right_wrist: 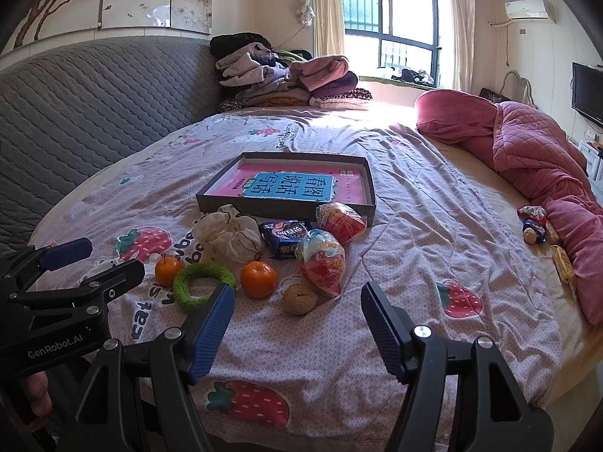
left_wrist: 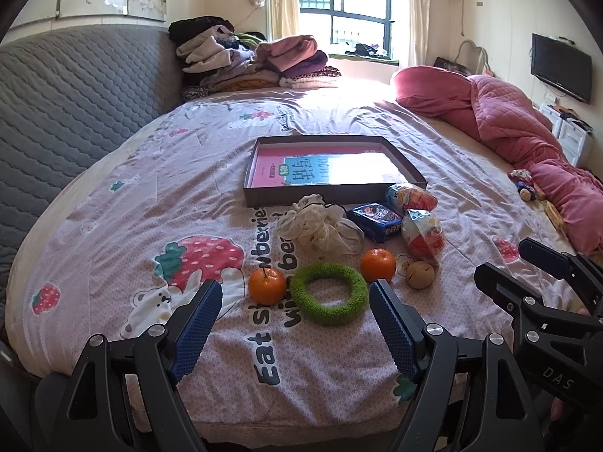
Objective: Organize objects
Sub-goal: 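Move left tool toward green fuzzy ring while right tool approaches wrapped candy egg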
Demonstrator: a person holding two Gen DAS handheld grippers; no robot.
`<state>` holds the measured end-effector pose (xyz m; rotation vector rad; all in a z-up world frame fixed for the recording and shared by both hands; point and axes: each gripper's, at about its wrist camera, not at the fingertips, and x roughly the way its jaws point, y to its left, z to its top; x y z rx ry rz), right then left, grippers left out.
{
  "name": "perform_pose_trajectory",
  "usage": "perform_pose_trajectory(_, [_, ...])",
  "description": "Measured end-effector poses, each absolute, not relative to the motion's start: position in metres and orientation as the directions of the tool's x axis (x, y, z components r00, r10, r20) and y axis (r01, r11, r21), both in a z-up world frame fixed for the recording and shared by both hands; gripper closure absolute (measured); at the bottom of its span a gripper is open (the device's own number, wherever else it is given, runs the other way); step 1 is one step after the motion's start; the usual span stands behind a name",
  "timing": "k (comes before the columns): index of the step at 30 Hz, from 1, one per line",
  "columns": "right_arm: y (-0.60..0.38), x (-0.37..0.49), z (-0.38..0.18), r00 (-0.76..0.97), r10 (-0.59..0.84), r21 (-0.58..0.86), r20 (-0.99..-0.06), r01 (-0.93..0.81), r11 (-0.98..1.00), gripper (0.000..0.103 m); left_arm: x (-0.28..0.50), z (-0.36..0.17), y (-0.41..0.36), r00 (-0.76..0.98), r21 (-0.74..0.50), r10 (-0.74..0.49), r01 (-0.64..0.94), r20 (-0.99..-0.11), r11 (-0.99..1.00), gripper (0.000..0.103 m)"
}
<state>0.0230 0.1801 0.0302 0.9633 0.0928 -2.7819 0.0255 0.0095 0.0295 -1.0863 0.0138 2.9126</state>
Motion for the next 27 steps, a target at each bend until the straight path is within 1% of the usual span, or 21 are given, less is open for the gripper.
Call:
perform_pose_trajectory(12, [0.184, 0.023, 0.030, -0.771, -0.164, 0.012, -0.615, 0.199, -0.980, 0.034, 0.024, 0.025, 0.009, -0.742, -0.015, 0.033, -0.031, -0.670, -0.999, 0.022])
perform_pose_trajectory(27, [0.192, 0.007, 0.007, -0.738, -0.161, 0.037, -0.655, 0.181, -0.983, 0.034, -0.001, -0.012, 0.012, -0.662, -0.023, 0.039, -0.033, -0.749, -0.999, 0.022])
